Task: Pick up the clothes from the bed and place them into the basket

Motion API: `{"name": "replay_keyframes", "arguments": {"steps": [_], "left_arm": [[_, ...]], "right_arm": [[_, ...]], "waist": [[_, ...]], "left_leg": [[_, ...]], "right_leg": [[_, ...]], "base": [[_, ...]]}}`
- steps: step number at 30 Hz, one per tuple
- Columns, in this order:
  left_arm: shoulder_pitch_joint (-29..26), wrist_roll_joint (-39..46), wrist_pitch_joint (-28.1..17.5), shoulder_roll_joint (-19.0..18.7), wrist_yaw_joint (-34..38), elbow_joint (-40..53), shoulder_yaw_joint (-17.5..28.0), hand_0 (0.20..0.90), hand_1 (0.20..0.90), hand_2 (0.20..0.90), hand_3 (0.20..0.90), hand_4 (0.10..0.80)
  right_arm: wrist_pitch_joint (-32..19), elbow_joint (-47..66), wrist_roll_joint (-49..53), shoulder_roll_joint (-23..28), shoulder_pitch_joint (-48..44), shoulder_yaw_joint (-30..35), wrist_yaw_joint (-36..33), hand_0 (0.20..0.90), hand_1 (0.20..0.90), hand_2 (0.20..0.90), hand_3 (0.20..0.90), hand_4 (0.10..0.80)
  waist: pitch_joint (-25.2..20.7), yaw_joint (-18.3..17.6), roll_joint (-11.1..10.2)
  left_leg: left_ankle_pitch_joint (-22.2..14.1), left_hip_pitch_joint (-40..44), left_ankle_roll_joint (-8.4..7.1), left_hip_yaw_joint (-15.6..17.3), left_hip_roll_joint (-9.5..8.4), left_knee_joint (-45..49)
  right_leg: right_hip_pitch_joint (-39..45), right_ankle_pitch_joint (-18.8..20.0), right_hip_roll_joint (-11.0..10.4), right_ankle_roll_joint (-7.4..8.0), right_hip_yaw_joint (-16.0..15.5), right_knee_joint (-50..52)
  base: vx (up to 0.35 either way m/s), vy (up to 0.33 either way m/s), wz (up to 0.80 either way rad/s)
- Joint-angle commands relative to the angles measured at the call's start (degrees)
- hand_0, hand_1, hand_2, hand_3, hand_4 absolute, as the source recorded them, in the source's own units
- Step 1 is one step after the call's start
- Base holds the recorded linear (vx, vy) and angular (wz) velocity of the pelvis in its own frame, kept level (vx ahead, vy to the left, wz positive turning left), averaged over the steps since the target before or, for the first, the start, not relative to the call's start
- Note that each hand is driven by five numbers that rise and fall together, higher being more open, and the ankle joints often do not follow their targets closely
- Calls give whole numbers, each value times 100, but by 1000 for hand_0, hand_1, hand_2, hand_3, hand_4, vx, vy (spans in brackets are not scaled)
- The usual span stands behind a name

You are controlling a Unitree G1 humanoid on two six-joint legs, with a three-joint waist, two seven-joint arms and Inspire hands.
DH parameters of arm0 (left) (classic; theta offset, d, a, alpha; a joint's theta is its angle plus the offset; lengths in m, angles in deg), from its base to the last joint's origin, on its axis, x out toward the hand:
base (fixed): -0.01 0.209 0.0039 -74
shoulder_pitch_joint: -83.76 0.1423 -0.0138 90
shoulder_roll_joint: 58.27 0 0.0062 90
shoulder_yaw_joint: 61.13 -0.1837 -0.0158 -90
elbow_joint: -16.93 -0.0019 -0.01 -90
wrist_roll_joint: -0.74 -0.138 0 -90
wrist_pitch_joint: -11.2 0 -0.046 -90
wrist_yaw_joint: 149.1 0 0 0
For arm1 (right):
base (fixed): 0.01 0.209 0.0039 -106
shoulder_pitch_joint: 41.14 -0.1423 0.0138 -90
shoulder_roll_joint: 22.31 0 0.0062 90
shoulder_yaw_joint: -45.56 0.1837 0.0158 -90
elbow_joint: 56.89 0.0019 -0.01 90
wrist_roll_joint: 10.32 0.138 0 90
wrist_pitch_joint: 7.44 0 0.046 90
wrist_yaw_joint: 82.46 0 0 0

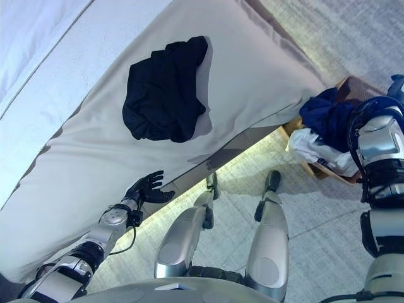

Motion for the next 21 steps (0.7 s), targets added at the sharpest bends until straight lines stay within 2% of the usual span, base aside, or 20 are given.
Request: {"name": "replay_keyframes", "arguments": {"steps": [1,5,8,9,13,16,18,21], "left_arm": [[681,58,105,-410,184,-378,619,900,900,900,900,800],[932,-55,127,-372,160,-742,977,900,900,900,900,800],[1049,-239,212,-302,120,-883,1170,900,900,900,900,800],[1093,-319,236,-260,127,-966,1188,900,900,900,900,800],[1126,-484,230,-233,104,-1198,1274,900,900,900,900,800],[1061,-549,248,-268,103,-1294,1207,900,900,900,900,800],[990,-552,265,-304,110,-1313,1141,900,900,900,900,800],[821,-553,201,-450,13,-1333,1044,900,900,900,900,800]], "right_arm": [[123,637,-1183,834,373,434,587,900,900,900,900,800],[-421,1242,-1546,780,572,504,1014,900,900,900,900,800],[-874,1399,-1398,617,497,355,1070,900,900,900,900,800],[-1185,1342,-1201,469,332,153,1167,900,900,900,900,800],[-1596,1140,-848,-55,39,-393,1517,900,900,900,900,800],[-2016,680,-1002,-400,-310,-892,1421,900,900,900,900,800],[-2590,307,-1445,-639,-659,-1264,1278,900,900,900,900,800],[-2505,-317,-1301,-961,-1275,-1869,1072,900,900,900,900,800]], "waist": [[-457,-108,-614],[-779,66,-849],[-968,231,-967],[-1079,360,-1018],[-1254,683,-1215],[-1287,958,-1342],[-1280,1189,-1421],[-1184,1557,-1500]], "left_leg": [[-507,-5,128,64,-145,167],[-564,295,201,-13,-218,27],[-672,416,275,-109,-305,94],[-750,444,306,-157,-341,181],[-958,431,416,-330,-445,469],[-1058,376,469,-496,-513,667],[-1089,290,494,-653,-574,761],[-1060,74,490,-906,-632,804]], "right_leg": [[452,-545,208,65,-17,133],[865,-401,140,224,-50,-165],[1110,-316,69,282,-102,-307],[1239,-293,27,298,-164,-356],[1542,-220,-88,315,-323,-428],[1741,-156,-178,325,-484,-411],[1843,-90,-245,349,-606,-376],[1866,30,-332,392,-842,-347]], "base": [[142,211,7],[96,182,9],[123,189,11],[146,158,21],[114,123,23],[97,83,36],[60,49,40],[-8,16,58]]}}
